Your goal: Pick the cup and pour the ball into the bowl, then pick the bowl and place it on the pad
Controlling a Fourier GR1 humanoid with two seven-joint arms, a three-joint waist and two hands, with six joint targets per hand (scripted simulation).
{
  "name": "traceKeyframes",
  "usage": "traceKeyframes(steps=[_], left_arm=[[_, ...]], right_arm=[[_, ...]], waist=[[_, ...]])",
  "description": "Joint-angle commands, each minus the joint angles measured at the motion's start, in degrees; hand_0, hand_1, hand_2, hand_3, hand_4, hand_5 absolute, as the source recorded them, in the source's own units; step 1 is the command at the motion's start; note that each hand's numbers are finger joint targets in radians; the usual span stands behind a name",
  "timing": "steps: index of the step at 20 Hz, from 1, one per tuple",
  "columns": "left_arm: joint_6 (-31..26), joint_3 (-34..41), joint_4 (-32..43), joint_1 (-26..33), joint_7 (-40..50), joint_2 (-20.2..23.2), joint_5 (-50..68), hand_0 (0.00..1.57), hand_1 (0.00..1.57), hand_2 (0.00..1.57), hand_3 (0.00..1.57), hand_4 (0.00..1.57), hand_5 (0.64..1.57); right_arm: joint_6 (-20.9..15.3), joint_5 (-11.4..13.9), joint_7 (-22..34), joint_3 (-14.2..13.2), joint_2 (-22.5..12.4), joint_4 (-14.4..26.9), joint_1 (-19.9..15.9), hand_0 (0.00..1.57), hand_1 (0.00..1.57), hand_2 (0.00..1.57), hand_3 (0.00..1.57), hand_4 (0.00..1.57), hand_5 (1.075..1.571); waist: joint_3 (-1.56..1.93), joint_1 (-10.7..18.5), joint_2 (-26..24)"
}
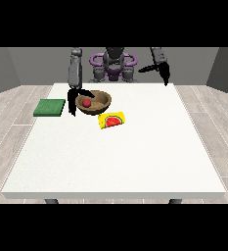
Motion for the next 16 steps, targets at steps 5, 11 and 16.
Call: traceKeyframes(steps=[5,11,16], left_arm=[[-1.1,-0.7,-2.7,-2.7,0.2,-0.3,0.5,0.0,0.0,0.0,0.0,0.52,1.557],[-3.5,-0.9,-0.2,-2.2,1.1,-0.3,1.8,0.0,0.0,0.0,0.0,0.82,1.497],[-4.2,3.0,7.9,4.4,-4.6,1.6,3.0,0.0,0.0,0.0,0.0,0.97,1.423]], right_arm=[[-18.7,10.4,3.3,3.7,-2.7,5.5,5.1,1.57,1.57,1.57,1.51,0.89,1.526],[-28.6,16.5,13.9,7.6,-3.9,3.4,2.8,1.57,1.57,1.57,1.38,0.91,1.563],[-28.7,20.1,30.3,13.1,-2.8,-0.3,-0.8,1.57,1.57,1.57,0.94,0.84,1.563]], waist=[[0.24,4.3,5.0],[0.18,5.7,-0.4],[0.2,-0.1,-9.5]])
